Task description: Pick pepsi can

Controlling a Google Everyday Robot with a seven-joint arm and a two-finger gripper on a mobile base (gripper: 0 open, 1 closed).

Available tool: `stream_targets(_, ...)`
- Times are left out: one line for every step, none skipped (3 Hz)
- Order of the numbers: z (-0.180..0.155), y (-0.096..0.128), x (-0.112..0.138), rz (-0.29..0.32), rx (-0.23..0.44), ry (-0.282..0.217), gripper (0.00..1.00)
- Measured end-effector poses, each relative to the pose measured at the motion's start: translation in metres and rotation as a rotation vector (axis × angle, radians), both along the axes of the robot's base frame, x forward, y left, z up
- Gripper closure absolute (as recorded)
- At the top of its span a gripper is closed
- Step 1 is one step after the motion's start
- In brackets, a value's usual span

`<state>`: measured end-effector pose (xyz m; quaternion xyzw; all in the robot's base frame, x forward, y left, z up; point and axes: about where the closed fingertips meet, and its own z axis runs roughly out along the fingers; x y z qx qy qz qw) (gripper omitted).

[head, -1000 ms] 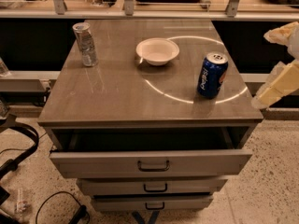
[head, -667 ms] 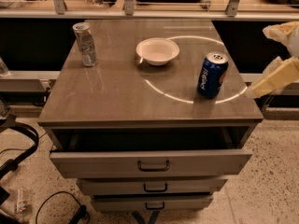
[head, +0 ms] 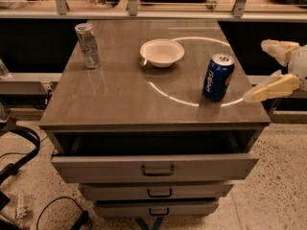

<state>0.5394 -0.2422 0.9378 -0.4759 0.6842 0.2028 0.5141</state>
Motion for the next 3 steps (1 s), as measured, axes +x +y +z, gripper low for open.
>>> stream_targets(-0.015, 0.003, 0.009, 0.033, 0.127, -0.016, 0.0)
stream_targets(-0.026, 0.011, 0.028, 0.072, 0.237, -0.023, 0.0)
stream_targets(-0.028, 0.017, 0.036, 0.089, 0.274, -0.022, 0.0)
